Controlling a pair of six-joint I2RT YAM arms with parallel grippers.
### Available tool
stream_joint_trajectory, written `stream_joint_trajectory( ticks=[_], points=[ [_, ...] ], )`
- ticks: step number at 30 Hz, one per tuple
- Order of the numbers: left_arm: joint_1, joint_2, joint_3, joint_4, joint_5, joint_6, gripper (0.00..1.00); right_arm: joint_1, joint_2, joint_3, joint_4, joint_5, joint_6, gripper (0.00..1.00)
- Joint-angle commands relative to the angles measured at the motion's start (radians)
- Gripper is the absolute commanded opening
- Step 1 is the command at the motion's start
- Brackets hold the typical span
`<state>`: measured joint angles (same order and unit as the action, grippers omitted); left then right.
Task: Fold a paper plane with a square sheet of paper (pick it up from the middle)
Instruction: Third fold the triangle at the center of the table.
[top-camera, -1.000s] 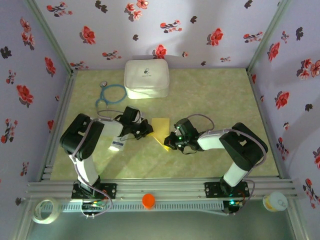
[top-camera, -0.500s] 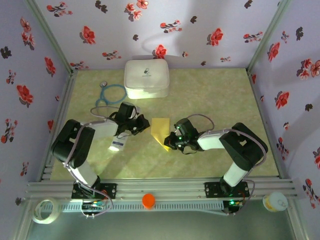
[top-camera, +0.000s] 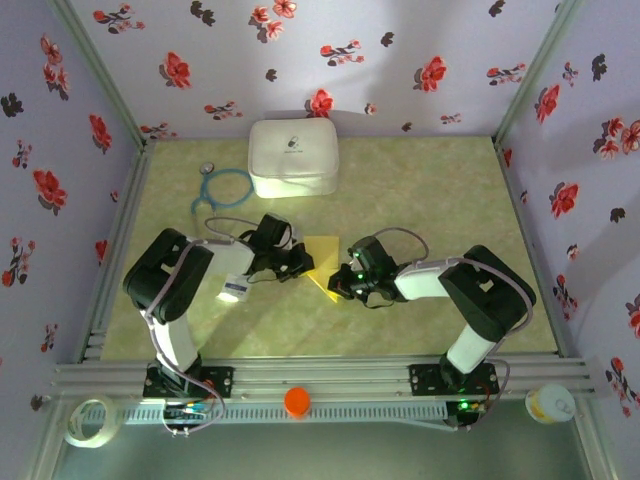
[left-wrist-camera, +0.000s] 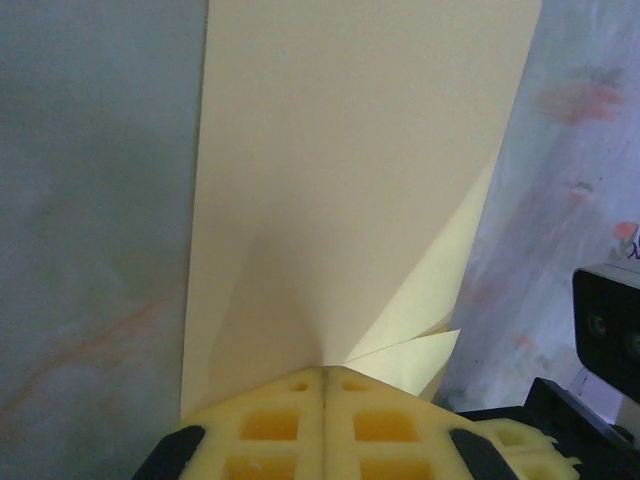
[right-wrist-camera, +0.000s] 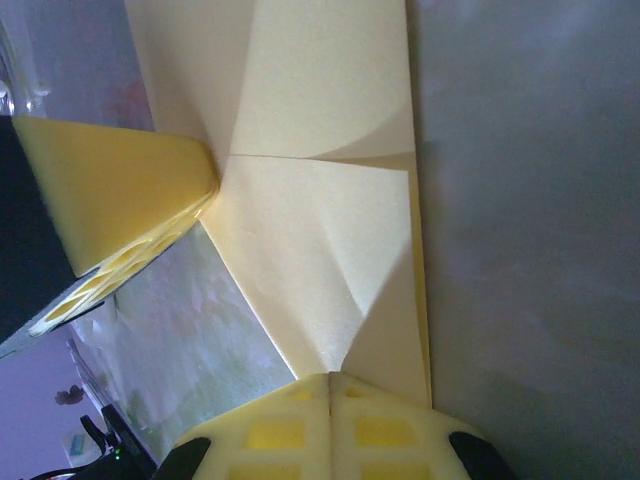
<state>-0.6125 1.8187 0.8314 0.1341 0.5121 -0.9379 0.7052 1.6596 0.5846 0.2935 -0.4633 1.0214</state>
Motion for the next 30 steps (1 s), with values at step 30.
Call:
stream_joint_trajectory(
  ticks=[30],
  points=[
    [0.016, 0.087, 0.001, -0.063, -0.010, 0.039, 0.00, 0.030, -0.102, -0.064, -0.121, -0.043, -0.158, 0.07]
  ],
)
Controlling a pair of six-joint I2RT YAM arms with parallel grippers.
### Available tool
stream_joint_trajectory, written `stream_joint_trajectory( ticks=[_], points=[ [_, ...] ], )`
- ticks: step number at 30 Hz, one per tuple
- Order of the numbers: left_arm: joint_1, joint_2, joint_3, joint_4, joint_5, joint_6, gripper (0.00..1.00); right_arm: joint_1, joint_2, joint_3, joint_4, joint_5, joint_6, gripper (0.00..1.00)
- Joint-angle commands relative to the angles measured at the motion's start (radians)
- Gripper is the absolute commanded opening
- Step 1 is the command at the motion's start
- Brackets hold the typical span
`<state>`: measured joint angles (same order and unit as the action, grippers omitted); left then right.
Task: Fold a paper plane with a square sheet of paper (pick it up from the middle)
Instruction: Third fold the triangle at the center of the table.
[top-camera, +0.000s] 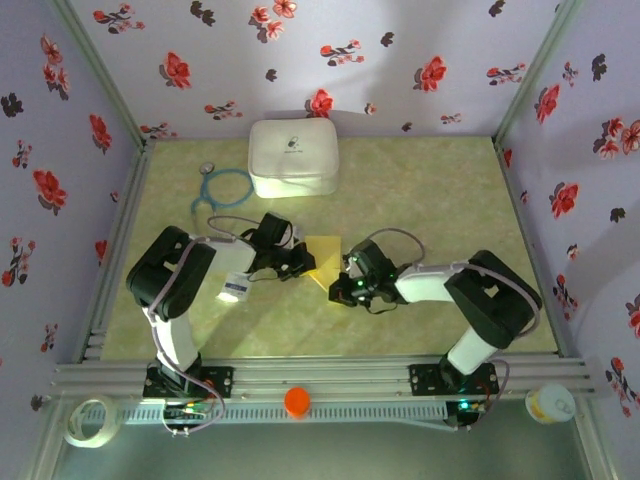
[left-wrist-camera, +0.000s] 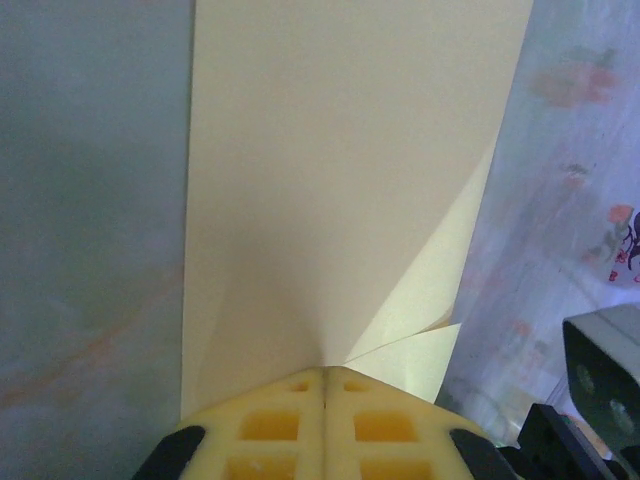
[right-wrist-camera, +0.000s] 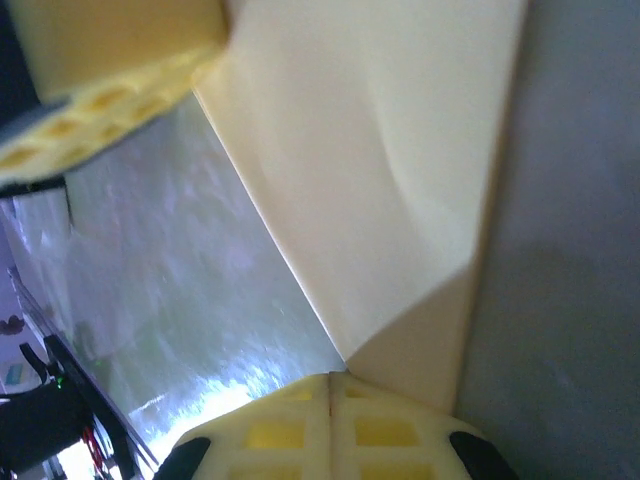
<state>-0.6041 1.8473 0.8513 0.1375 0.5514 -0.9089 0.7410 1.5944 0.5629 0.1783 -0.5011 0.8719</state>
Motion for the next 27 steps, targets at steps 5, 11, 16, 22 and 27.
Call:
stream_joint_trajectory(
  ticks=[5, 11, 16, 22, 27],
  points=[
    [0.007, 0.046, -0.026, -0.060, -0.048, -0.001, 0.00, -0.036, -0.124, -0.082, -0.027, 0.023, -0.015, 0.07],
    [-0.012, -0.009, -0.064, 0.000, -0.056, -0.075, 0.00, -0.055, -0.275, -0.041, -0.182, 0.217, -0.044, 0.18],
    [-0.049, -0.062, -0.108, 0.064, -0.103, -0.146, 0.00, -0.085, -0.309, -0.024, -0.210, 0.296, -0.028, 0.29],
    [-0.065, -0.131, -0.107, 0.038, -0.139, -0.126, 0.06, -0.095, -0.254, 0.008, -0.163, 0.242, -0.021, 0.33],
    [-0.064, -0.186, -0.096, -0.004, -0.159, -0.085, 0.14, -0.095, -0.182, 0.043, -0.126, 0.183, -0.018, 0.33]
  ],
)
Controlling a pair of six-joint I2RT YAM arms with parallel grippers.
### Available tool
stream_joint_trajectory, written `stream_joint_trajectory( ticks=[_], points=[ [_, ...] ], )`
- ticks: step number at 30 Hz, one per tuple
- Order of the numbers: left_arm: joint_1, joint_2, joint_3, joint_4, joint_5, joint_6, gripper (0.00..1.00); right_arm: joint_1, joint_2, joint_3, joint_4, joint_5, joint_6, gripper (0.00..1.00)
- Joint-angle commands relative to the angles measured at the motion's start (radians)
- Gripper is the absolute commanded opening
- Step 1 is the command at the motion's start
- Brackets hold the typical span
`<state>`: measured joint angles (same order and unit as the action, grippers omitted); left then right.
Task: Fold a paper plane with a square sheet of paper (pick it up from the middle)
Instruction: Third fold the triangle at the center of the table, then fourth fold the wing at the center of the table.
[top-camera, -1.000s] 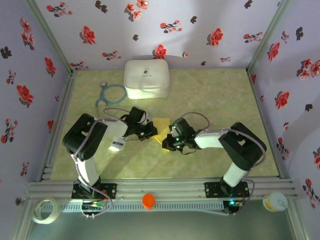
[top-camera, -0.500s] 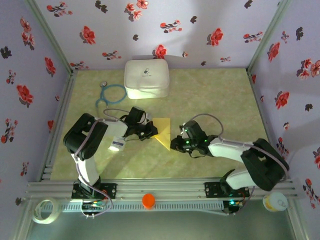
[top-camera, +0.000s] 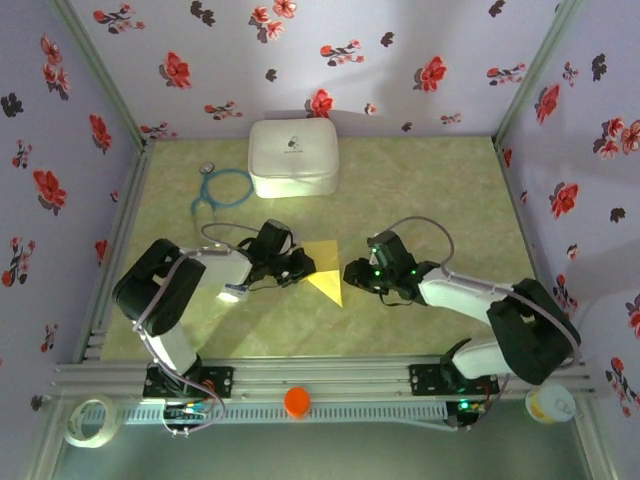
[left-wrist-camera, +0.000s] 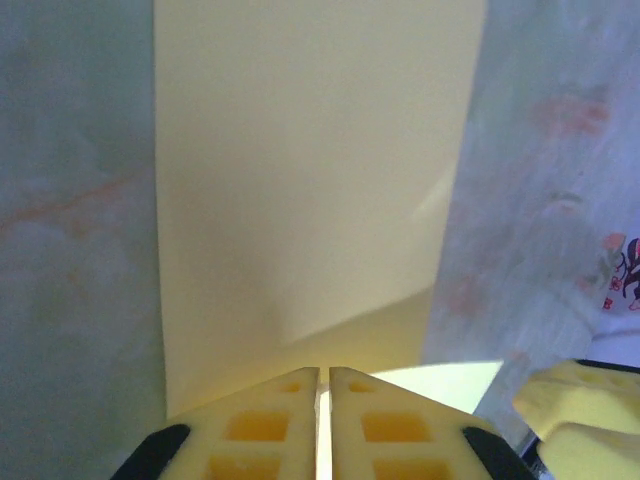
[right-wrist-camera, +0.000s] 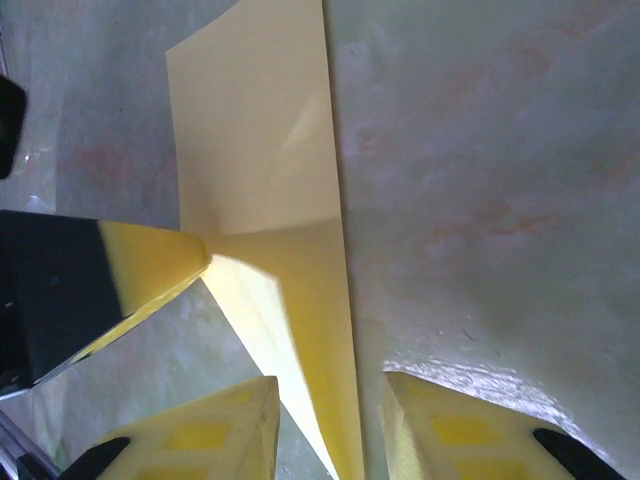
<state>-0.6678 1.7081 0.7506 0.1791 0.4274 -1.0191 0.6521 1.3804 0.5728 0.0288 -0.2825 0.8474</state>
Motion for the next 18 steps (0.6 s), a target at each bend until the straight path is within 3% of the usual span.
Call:
stream_joint_trajectory(
  ticks=[1, 18],
  points=[
    [0.001, -0.053, 0.005, -0.053, -0.040, 0.033, 0.15, -0.006, 0.042, 0.038, 0.029, -0.041, 0.007, 0.33],
    [0.091, -0.104, -0.035, -0.078, -0.009, 0.076, 0.22, -0.008, 0.171, 0.102, 0.074, -0.126, -0.002, 0.27]
  ],
)
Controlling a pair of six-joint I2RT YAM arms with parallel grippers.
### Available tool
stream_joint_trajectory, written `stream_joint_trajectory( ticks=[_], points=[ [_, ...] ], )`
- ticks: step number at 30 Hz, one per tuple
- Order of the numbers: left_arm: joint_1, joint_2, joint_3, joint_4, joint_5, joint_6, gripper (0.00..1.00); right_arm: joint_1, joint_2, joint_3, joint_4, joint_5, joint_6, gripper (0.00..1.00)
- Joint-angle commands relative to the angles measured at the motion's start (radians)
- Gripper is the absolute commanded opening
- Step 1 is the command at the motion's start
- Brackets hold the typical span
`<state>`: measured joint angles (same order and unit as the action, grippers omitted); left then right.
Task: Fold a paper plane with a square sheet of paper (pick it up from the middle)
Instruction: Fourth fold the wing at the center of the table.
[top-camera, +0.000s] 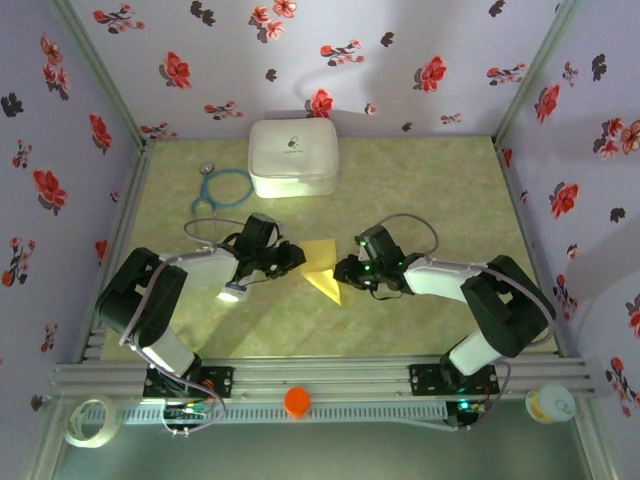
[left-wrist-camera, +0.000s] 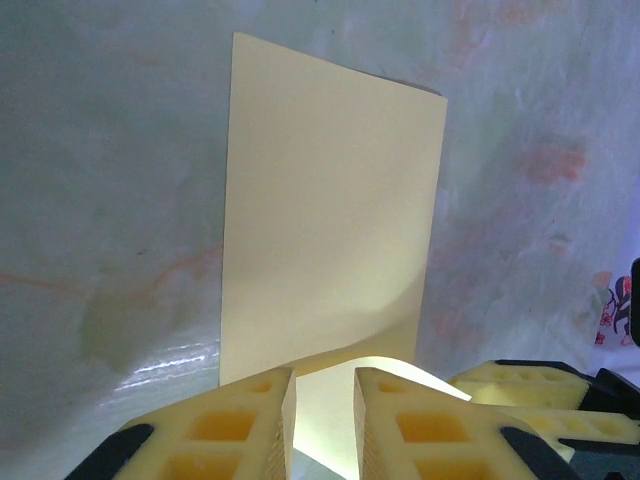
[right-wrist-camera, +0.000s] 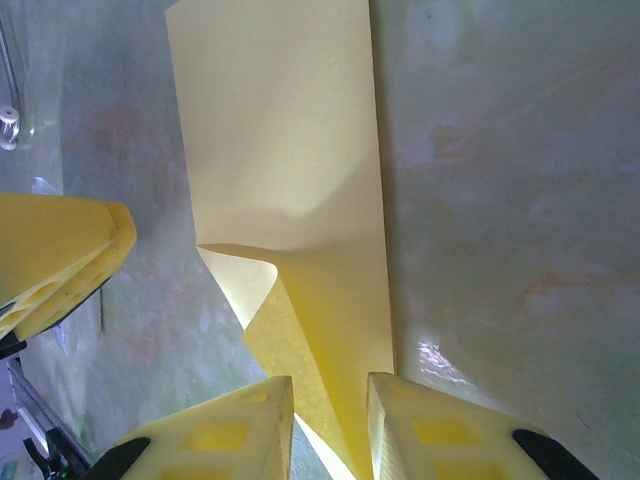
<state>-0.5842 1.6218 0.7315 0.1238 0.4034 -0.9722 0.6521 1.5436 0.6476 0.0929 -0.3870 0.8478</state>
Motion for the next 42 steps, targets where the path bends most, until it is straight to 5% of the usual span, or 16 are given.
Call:
stream_joint_trajectory(
  ticks=[1, 7, 12, 26, 42],
  points=[
    [0.009, -0.014, -0.015, -0.023, 0.017, 0.026, 0.22, -0.008, 0.002, 0.026, 0.002, -0.013, -0.004, 0.27],
    [0.012, -0.005, -0.011, -0.019, 0.025, 0.026, 0.22, -0.018, -0.086, -0.004, -0.061, 0.075, -0.018, 0.28],
    [0.012, 0.003, -0.007, -0.018, 0.029, 0.023, 0.22, -0.032, -0.148, -0.031, -0.031, 0.029, -0.034, 0.30],
    [0.012, 0.003, -0.004, -0.018, 0.030, 0.013, 0.23, -0.031, 0.028, 0.049, -0.006, -0.116, -0.064, 0.32],
    [0.012, 0.004, 0.003, -0.029, 0.033, 0.007, 0.26, -0.032, 0.055, 0.055, -0.019, -0.109, -0.096, 0.25]
  ],
)
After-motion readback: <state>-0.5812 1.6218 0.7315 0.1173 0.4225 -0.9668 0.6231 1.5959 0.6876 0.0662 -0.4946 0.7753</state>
